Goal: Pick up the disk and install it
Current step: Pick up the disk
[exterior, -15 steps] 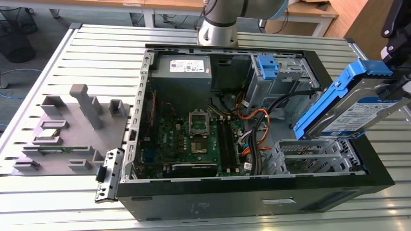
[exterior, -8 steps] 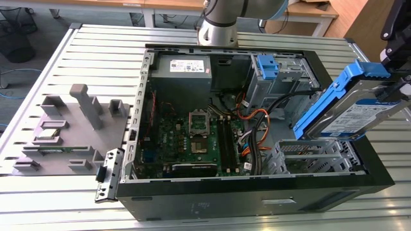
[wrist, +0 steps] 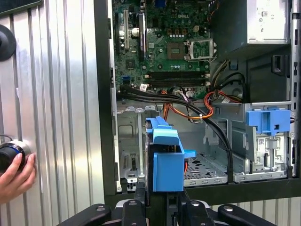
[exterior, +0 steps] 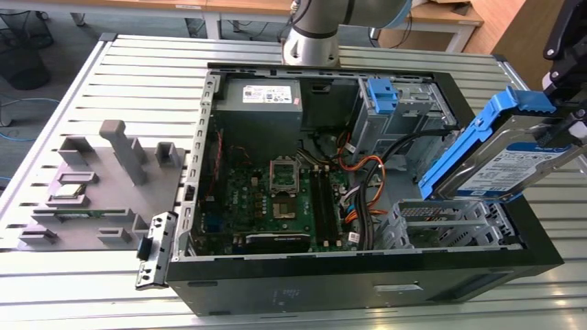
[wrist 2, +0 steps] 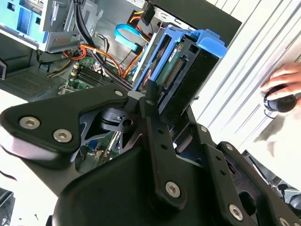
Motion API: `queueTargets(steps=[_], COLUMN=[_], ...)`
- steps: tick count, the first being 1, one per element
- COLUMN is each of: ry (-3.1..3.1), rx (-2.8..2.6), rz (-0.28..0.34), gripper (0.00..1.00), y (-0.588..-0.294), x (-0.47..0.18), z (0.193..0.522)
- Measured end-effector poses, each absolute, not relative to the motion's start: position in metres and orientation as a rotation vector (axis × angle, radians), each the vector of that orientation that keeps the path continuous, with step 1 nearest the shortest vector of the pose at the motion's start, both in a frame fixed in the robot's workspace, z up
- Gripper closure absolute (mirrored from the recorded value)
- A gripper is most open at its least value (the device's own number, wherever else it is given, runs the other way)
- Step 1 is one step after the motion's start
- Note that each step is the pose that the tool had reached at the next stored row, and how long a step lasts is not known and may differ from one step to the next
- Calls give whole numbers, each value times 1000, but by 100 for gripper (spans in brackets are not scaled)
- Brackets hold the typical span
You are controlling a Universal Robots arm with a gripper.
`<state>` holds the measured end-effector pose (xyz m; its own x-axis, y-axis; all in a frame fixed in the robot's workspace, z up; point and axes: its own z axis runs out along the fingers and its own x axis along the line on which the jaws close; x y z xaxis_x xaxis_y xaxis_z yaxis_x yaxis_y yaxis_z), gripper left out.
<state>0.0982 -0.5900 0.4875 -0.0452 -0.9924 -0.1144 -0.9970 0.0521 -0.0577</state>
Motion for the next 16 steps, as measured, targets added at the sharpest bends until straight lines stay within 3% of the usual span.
queueTargets(steps=[16], ry=[2185], rx=[-2081], rz=[57], gripper=[65], y=[-590], x=[98], z=[484])
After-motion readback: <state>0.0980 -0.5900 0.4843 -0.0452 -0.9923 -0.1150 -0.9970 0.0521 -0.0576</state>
